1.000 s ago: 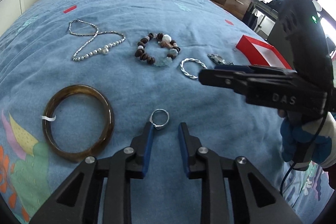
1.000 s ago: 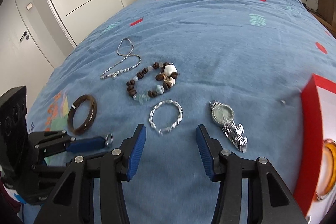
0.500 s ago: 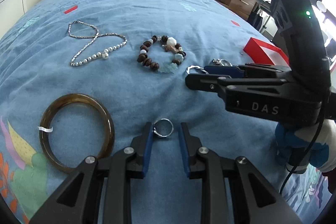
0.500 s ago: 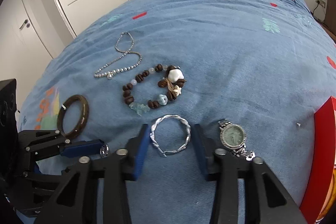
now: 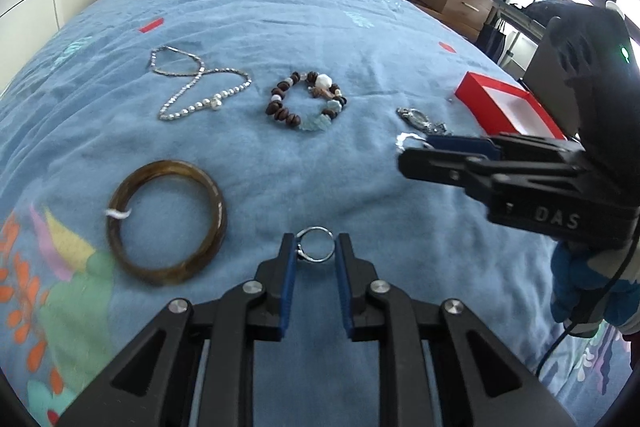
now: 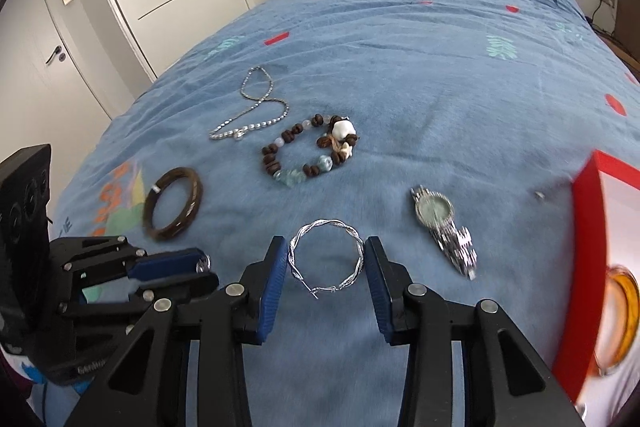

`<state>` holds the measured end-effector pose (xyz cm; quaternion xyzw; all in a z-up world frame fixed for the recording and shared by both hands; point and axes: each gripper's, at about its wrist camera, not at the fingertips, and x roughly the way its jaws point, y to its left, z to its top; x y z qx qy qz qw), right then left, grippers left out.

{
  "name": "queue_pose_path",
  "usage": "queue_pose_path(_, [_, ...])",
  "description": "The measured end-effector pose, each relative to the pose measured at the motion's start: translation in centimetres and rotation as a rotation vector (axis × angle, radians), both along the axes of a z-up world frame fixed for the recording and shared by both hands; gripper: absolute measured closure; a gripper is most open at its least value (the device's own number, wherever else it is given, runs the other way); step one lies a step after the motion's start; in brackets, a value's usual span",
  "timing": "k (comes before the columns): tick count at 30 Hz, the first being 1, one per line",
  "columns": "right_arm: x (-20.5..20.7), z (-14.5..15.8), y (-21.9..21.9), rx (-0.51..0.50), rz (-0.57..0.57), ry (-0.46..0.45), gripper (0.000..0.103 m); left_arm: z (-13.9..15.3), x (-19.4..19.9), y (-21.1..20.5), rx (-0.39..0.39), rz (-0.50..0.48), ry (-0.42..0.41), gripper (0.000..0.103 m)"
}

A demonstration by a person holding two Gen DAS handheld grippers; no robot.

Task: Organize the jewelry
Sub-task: 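Grasp the silver ring with the left tool while the right tool grasps the twisted silver hoop, then carry the ring and hoop into the red box and open both tools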

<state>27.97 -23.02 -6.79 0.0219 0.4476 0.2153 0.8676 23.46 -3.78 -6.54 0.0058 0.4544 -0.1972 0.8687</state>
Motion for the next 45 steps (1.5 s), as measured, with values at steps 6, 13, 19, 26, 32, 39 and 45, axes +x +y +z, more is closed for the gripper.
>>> queue_pose_path(6, [-3.7, 2.5, -1.3, 0.015, -0.026, -0.028, 0.064, 2.3, -2.6, 0.2, 0.006, 0.006, -0.026, 0.085])
queue_pose_path(13, [-7.9, 6.2, -4.5, 0.010, -0.085, -0.085, 0.064, 5.7, -5.9, -0.7, -0.022, -0.008, -0.069, 0.085])
queue_pose_path(19, [-11.1, 9.2, -8.4, -0.012, -0.153, -0.143, 0.064, 8.5, -7.6, -2.9, -0.057, -0.034, -0.109, 0.085])
queue_pose_path(26, [-13.2, 11.6, -13.4, -0.034, -0.231, -0.186, 0.064, 11.2, -8.4, -7.6, -0.080, -0.095, -0.144, 0.085])
queue_pose_path(32, [-13.6, 12.6, -17.6, -0.049, -0.278, -0.196, 0.064, 11.7, -7.8, -12.2, -0.093, -0.149, -0.140, 0.085])
queue_pose_path(39, [-12.4, 10.8, -20.8, -0.056, -0.304, -0.160, 0.064, 10.5, -5.7, -17.7, -0.097, -0.217, -0.110, 0.085])
queue_pose_path(45, [-10.5, 7.1, -22.9, -0.055, -0.308, -0.090, 0.064, 8.3, -4.3, -22.6, -0.070, -0.292, -0.072, 0.085])
